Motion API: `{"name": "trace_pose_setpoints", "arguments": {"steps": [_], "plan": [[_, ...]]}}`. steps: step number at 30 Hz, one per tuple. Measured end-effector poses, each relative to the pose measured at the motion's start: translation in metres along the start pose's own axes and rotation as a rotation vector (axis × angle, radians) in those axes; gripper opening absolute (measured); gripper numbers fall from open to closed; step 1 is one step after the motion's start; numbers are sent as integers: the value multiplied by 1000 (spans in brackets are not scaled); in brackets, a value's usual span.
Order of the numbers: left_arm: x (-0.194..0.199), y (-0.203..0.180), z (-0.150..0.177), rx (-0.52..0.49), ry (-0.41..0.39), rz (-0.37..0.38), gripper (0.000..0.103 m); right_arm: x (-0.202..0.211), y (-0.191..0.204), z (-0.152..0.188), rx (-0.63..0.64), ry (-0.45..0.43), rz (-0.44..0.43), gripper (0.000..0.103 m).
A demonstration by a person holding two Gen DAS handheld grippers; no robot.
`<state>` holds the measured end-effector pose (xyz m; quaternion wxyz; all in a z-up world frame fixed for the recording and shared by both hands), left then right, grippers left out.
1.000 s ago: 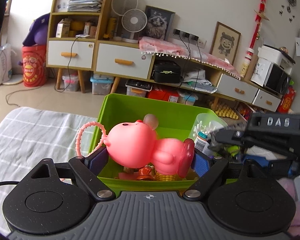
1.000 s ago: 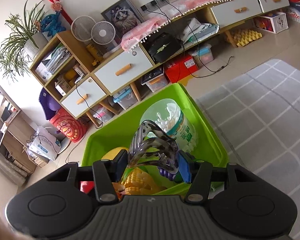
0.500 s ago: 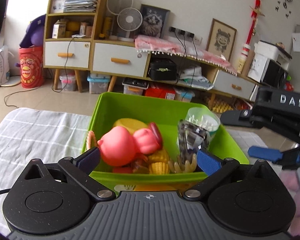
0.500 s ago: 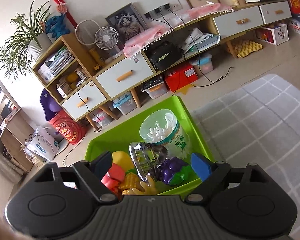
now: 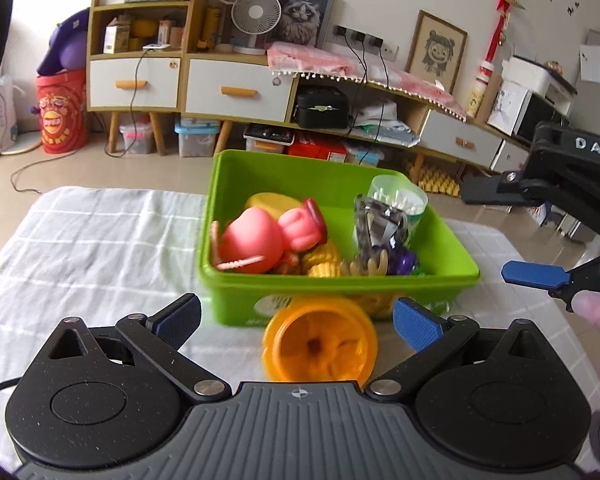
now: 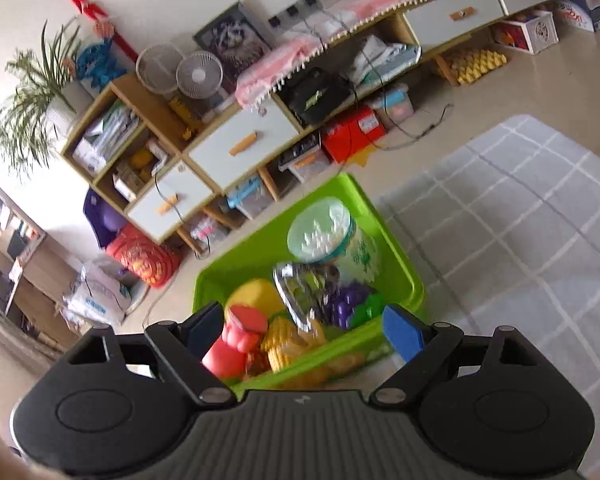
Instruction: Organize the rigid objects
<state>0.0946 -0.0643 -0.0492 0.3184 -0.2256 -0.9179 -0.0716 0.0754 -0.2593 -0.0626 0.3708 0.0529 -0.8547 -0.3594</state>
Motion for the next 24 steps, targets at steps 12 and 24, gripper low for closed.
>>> {"name": "trace_pose_setpoints", "arguments": {"steps": [12,24], "plan": [[20,16,22,38,107,11,101,20,-12,26,147,111,45,69],[22,8,41,30,167,47,101,43,-61,14,176,115,115,70]]}}
Point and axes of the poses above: each gripper's, at about its wrist camera, not at the fingertips, and x roughly against the way its jaws point, y to its left, z to its underside, the point moved 2 cm from there along -x, roughly the way its jaws point, and after that the axes turned 12 degrees about -x, right-handed, at the moved point
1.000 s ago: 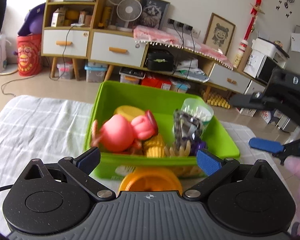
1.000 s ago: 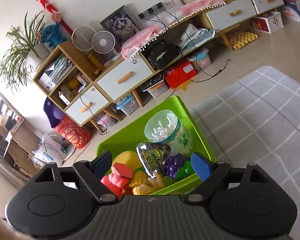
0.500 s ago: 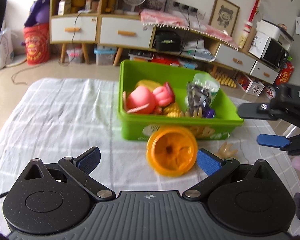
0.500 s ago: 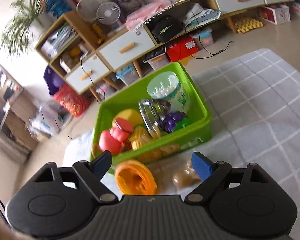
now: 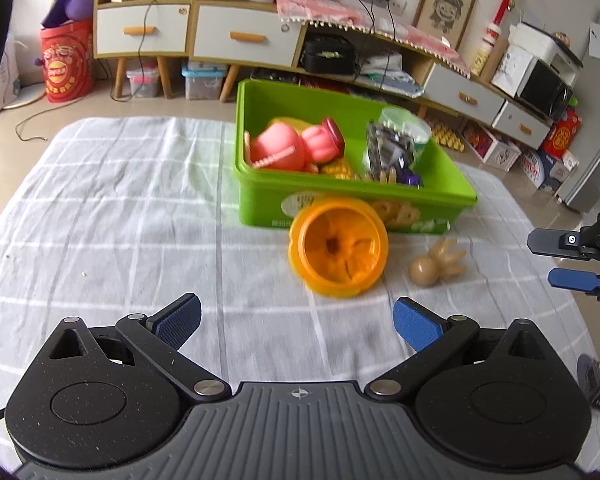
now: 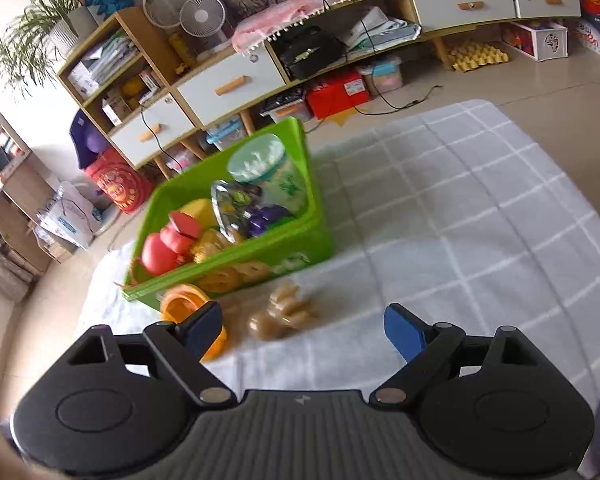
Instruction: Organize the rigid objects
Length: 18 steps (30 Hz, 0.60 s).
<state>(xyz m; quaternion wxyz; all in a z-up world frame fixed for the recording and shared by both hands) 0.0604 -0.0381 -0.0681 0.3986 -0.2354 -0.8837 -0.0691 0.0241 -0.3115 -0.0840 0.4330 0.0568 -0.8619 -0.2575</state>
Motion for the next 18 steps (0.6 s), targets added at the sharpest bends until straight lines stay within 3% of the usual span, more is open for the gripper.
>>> {"name": "trace_pose_setpoints", "arguments": {"steps": [9,18], "plan": [[-19,-12,17,-39,99,-1,101,-14,-21,23,103,110,101,70],[-38,-26,28,-121,120,-23,101,-36,-26,45,203,187,168,70]]}}
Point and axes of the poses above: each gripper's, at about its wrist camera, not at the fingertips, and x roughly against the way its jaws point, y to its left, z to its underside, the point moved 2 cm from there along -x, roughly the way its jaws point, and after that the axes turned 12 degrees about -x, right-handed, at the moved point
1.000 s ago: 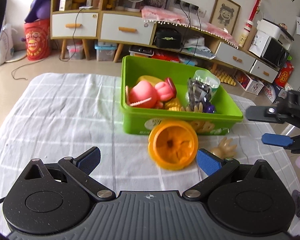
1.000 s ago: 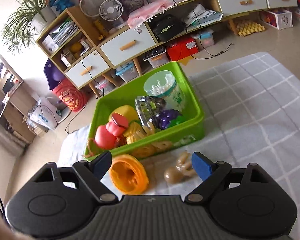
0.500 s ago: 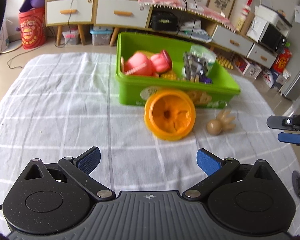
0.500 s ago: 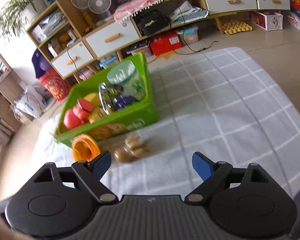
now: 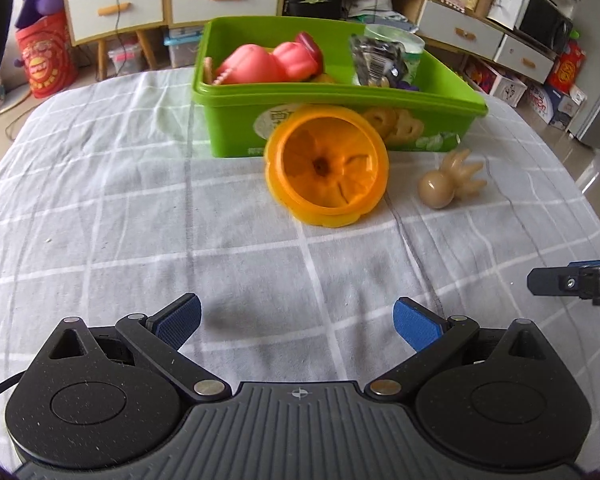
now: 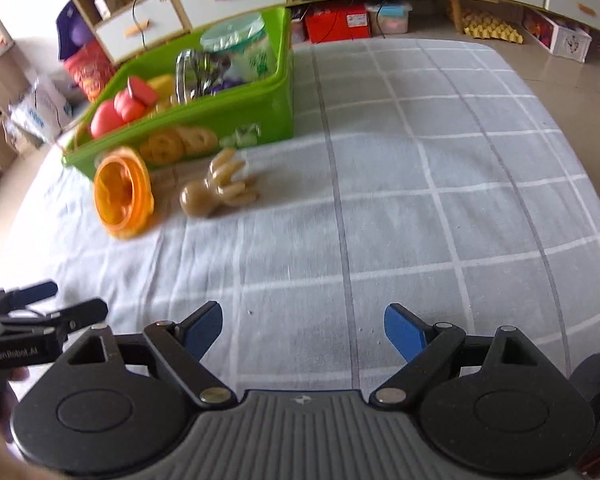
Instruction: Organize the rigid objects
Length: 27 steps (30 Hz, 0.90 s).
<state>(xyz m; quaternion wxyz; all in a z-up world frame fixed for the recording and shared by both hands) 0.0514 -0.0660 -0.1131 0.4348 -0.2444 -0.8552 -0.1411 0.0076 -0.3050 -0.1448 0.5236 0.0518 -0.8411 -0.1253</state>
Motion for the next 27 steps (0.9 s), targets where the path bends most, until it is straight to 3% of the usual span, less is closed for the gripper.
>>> {"name": "trace_pose_setpoints", "arguments": {"steps": [6,12,22,27], "plan": [[-13,-9,1,-110,-91,-54,101,-12,11,4,95,-17,58,74],[-23,-8,-10,-100,-158,-66,101,-20,19,5,151,-42,96,79],[-34,-15,-26,-112,-229,-61,101,-30,25,-2,167,-93,86,86],[-37,-18,-29,-126,-244,-56,85,-36,31,-4,182,-126,73,86]]}}
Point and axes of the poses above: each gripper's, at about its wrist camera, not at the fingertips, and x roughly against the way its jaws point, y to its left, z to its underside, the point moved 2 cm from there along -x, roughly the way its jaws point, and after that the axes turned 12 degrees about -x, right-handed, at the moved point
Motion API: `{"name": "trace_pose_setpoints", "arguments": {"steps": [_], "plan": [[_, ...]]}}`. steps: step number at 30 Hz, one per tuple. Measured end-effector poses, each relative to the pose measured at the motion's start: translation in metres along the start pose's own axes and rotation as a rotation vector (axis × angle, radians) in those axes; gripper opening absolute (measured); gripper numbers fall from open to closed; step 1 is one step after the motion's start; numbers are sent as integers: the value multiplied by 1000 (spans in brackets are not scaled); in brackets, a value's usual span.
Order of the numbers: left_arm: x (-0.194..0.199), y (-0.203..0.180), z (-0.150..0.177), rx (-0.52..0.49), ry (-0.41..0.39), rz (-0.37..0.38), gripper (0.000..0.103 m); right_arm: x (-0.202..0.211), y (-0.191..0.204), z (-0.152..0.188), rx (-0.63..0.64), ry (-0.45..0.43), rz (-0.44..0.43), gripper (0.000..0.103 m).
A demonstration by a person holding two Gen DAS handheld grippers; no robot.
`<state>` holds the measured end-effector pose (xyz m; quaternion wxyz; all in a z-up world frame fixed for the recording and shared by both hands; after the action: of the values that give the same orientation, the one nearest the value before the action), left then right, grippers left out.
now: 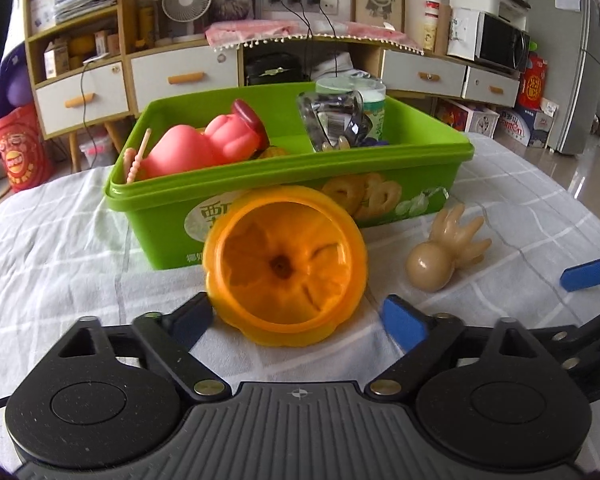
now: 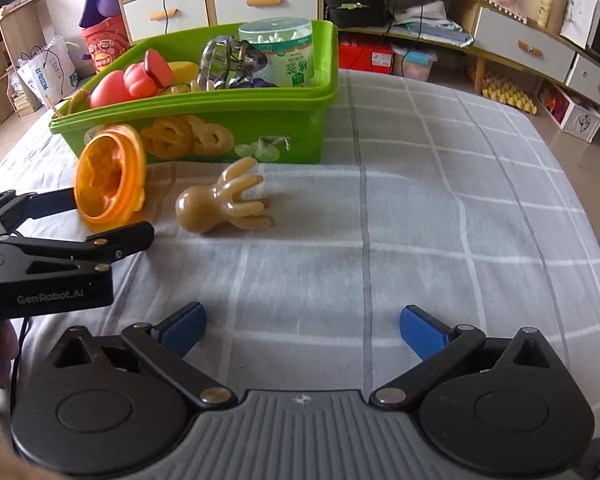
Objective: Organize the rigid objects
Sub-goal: 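Grasp the beige hand-shaped toy with the right tool while the left tool grasps the orange cup toy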
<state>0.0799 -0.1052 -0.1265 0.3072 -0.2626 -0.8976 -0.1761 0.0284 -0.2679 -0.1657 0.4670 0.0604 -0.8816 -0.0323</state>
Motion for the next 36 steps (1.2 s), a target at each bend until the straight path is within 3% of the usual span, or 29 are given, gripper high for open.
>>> {"name": "trace_pose_setpoints", "arguments": {"steps": [9,14,22,24,26,29,36], "plan": [[3,4,-4,6,28,31,62,-8,10,-5,18,-65,-23,86],[6,8,-2,-1,51,42,57,-13,18,-8,24,-92,-32,86],[7,18,3,38,40,43,65,-21,27,-15,20,-132,-41,86],[8,24,4,68,34,50,78,-23,29,-17,18,-142,-41,86],[9,29,4,108,27,54,83,-25,31,-19,21,-153,-47,86],[8,31,5,132,30,73,83,-26,37,-22,32,-169,-61,77],[8,34,4,176,13,114,79,-23,52,-23,100,-189,-106,37]]}}
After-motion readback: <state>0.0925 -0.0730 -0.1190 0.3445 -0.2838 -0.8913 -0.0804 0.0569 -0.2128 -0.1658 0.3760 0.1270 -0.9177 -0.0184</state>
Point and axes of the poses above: each gripper's, at about its wrist camera, not at the fingertips, and x roughly against the way its jaws point, y to its left, z to its underside, the point moved 2 cm from there along -x, roughly the way its jaws point, and after that the axes turned 12 degrees about -x, right-handed, at the moved point
